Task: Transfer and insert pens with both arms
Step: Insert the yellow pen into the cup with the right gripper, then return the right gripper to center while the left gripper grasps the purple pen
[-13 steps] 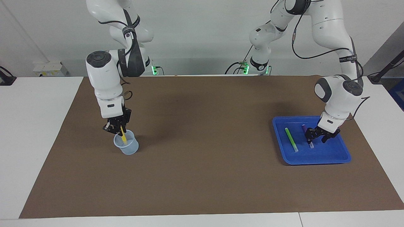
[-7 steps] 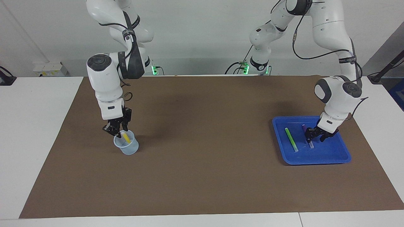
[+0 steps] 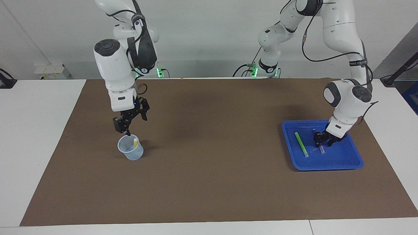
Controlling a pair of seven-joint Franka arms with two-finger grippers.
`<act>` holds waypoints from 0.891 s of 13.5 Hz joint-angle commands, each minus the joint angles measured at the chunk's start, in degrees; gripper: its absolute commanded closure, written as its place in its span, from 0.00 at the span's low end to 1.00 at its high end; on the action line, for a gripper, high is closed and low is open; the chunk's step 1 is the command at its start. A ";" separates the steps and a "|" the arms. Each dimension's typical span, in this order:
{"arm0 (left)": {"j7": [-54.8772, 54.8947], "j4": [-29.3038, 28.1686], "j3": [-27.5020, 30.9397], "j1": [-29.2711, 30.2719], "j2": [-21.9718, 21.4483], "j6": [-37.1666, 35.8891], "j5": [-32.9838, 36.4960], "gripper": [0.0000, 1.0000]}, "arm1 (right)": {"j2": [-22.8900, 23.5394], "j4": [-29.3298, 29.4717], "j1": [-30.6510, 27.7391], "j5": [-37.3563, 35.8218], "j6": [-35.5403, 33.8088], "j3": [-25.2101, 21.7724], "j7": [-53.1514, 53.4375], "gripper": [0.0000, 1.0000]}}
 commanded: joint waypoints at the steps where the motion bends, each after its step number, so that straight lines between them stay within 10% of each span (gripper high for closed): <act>1: 0.36 -1.10 -0.50 0.65 -0.57 0.20 1.06 0.52 | -2.63 0.01 3.17 0.94 -2.59 1.30 10.87 0.00; 12: 0.27 -1.54 -0.50 0.65 -0.66 0.20 1.06 0.89 | -3.42 0.10 8.97 22.03 -1.89 1.65 39.19 0.00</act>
